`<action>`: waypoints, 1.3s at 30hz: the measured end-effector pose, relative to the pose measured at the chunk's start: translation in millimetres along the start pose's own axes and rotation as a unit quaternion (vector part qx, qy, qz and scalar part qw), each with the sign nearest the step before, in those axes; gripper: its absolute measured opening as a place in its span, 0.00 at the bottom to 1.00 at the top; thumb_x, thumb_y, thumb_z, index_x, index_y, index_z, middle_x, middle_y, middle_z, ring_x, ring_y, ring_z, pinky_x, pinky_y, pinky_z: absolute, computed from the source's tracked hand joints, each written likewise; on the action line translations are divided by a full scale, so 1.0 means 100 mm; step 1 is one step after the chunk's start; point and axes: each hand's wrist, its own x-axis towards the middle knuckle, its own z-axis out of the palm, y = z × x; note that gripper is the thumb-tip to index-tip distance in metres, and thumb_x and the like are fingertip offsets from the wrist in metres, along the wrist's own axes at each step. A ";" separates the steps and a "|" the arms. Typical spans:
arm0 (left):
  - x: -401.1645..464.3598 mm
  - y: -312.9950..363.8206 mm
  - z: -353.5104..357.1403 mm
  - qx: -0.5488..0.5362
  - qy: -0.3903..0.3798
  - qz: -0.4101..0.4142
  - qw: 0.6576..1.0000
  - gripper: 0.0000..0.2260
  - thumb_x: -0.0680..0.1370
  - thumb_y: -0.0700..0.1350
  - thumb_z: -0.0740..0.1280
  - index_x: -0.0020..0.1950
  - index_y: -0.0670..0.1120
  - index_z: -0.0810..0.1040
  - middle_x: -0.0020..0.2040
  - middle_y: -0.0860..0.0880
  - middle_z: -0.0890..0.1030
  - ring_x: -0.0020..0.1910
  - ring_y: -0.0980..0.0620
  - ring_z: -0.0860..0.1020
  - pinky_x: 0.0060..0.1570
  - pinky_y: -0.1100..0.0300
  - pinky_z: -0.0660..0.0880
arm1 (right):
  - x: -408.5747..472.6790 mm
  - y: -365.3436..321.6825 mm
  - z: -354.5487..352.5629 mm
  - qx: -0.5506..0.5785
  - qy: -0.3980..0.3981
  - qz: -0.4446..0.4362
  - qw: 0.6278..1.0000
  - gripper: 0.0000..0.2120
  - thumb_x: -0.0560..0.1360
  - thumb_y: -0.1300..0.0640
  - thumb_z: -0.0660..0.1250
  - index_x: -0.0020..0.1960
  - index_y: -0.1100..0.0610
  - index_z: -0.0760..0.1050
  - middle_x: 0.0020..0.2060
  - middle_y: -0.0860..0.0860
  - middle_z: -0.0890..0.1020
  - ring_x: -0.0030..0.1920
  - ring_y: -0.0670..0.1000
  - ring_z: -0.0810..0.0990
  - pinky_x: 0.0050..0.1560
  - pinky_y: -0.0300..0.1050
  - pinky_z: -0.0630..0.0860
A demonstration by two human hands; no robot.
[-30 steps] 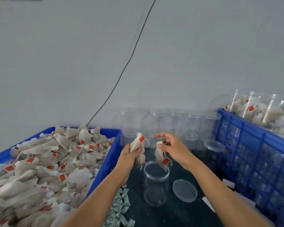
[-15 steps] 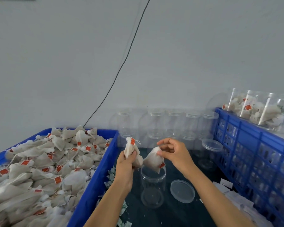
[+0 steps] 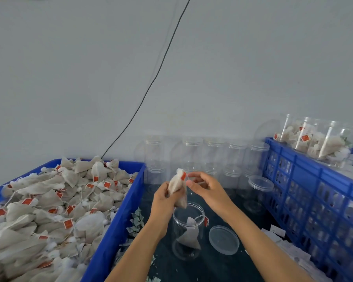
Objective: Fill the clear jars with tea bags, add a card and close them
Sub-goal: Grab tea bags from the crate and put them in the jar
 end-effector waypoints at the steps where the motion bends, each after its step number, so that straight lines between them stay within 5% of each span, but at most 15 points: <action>1: 0.00 -0.01 0.02 0.033 -0.013 0.011 0.999 0.06 0.77 0.41 0.69 0.54 0.46 0.77 0.48 0.45 0.81 0.48 0.49 0.80 0.47 0.59 0.78 | 0.03 -0.03 0.03 -0.009 0.004 -0.008 1.000 0.15 0.74 0.47 0.68 0.57 0.52 0.76 0.49 0.47 0.80 0.49 0.43 0.78 0.45 0.28 0.74; 5: -0.01 -0.03 0.08 0.111 -0.036 0.047 0.992 0.08 0.76 0.42 0.71 0.49 0.54 0.78 0.45 0.53 0.82 0.46 0.54 0.81 0.41 0.68 0.76 | 0.11 -0.04 0.11 -0.039 0.060 -0.020 0.997 0.01 0.75 0.58 0.70 0.44 0.55 0.80 0.40 0.45 0.81 0.42 0.44 0.79 0.39 0.27 0.74; 7: -0.01 -0.06 0.05 0.122 -0.041 0.049 0.990 0.11 0.72 0.42 0.75 0.50 0.55 0.78 0.46 0.54 0.82 0.46 0.55 0.81 0.42 0.67 0.77 | 0.11 -0.02 0.12 -0.043 0.110 -0.024 0.993 0.06 0.75 0.59 0.70 0.40 0.52 0.79 0.36 0.43 0.80 0.39 0.42 0.79 0.38 0.27 0.73; 12: 0.00 -0.13 -0.08 0.140 -0.006 0.029 0.990 0.16 0.75 0.39 0.72 0.58 0.53 0.74 0.55 0.53 0.77 0.52 0.54 0.78 0.41 0.68 0.75 | 0.11 0.00 -0.01 0.016 0.248 -0.037 0.968 0.03 0.74 0.59 0.71 0.42 0.56 0.79 0.37 0.48 0.82 0.39 0.46 0.79 0.38 0.36 0.76; 16: 0.00 -0.11 -0.11 0.070 0.029 0.043 0.996 0.14 0.79 0.35 0.64 0.61 0.50 0.70 0.56 0.48 0.77 0.54 0.53 0.77 0.48 0.64 0.76 | 0.08 0.09 -0.02 -0.028 0.141 0.021 0.989 0.03 0.73 0.59 0.72 0.44 0.57 0.79 0.40 0.51 0.82 0.39 0.48 0.81 0.35 0.34 0.77; 21: 0.02 -0.10 -0.14 0.052 0.072 0.069 0.994 0.15 0.78 0.34 0.66 0.58 0.52 0.71 0.56 0.48 0.78 0.54 0.53 0.78 0.51 0.62 0.76 | 0.00 0.27 0.04 -0.188 0.017 0.050 0.981 0.03 0.75 0.59 0.71 0.47 0.53 0.79 0.45 0.48 0.81 0.44 0.45 0.80 0.45 0.36 0.77; 24: 0.02 -0.08 -0.15 0.054 0.078 0.086 0.992 0.16 0.75 0.35 0.70 0.56 0.52 0.73 0.55 0.49 0.80 0.54 0.52 0.79 0.55 0.57 0.77 | -0.01 0.26 0.05 -0.206 0.026 0.022 0.978 0.05 0.77 0.52 0.68 0.52 0.52 0.79 0.46 0.43 0.82 0.46 0.42 0.79 0.47 0.34 0.75; 29: 0.00 -0.05 -0.07 0.098 0.002 0.123 0.988 0.21 0.71 0.34 0.74 0.58 0.52 0.73 0.51 0.51 0.81 0.48 0.58 0.81 0.48 0.67 0.78 | 0.02 0.13 0.09 -0.068 -0.021 0.041 0.997 0.14 0.71 0.42 0.71 0.52 0.48 0.77 0.46 0.45 0.82 0.47 0.45 0.80 0.44 0.34 0.74; 35: -0.03 -0.04 0.00 0.151 -0.052 0.115 0.980 0.24 0.72 0.34 0.73 0.63 0.51 0.70 0.57 0.56 0.78 0.54 0.59 0.79 0.48 0.69 0.76 | 0.04 0.20 0.07 -0.087 0.057 0.037 0.994 0.07 0.73 0.54 0.73 0.46 0.55 0.77 0.41 0.50 0.82 0.42 0.48 0.81 0.38 0.35 0.74; 39: 0.00 -0.03 -0.08 0.251 -0.017 0.124 0.960 0.10 0.75 0.40 0.72 0.51 0.53 0.77 0.46 0.57 0.82 0.46 0.60 0.80 0.43 0.74 0.74 | 0.01 0.26 0.02 -0.068 0.080 0.035 0.994 0.06 0.74 0.57 0.72 0.45 0.57 0.77 0.40 0.52 0.83 0.41 0.51 0.82 0.40 0.42 0.81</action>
